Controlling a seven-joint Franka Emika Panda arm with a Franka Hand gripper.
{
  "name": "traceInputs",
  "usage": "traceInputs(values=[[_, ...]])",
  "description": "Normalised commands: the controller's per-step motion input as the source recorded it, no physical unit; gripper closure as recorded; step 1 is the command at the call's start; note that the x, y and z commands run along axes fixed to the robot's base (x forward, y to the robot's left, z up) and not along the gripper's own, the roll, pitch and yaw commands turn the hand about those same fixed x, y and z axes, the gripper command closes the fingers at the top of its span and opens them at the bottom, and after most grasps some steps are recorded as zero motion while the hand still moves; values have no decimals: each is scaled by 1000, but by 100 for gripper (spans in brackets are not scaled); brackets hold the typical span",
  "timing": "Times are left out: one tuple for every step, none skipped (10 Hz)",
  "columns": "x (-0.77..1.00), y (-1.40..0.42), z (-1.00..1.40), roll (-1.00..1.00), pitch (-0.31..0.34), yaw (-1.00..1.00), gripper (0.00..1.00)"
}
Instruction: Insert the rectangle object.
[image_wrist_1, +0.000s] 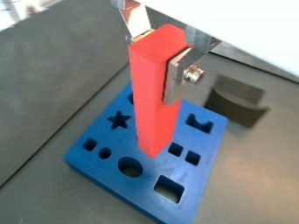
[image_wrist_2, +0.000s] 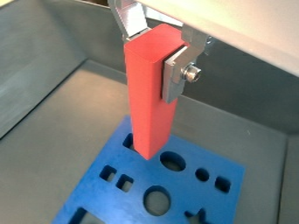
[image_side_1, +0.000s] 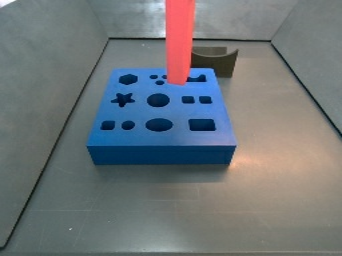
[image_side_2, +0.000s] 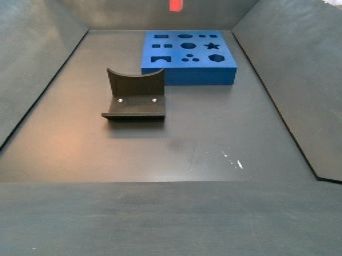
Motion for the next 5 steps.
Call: traceInputs(values=[[0,0,-229,0,-46,-1000,100],[97,-14,-260,0,-30,-1000,100],[351,-43,-169,-7,0,-791,100],[371,-37,-83,-39,0,-771,100],[457,-51,-86,-37,0,-691,100]])
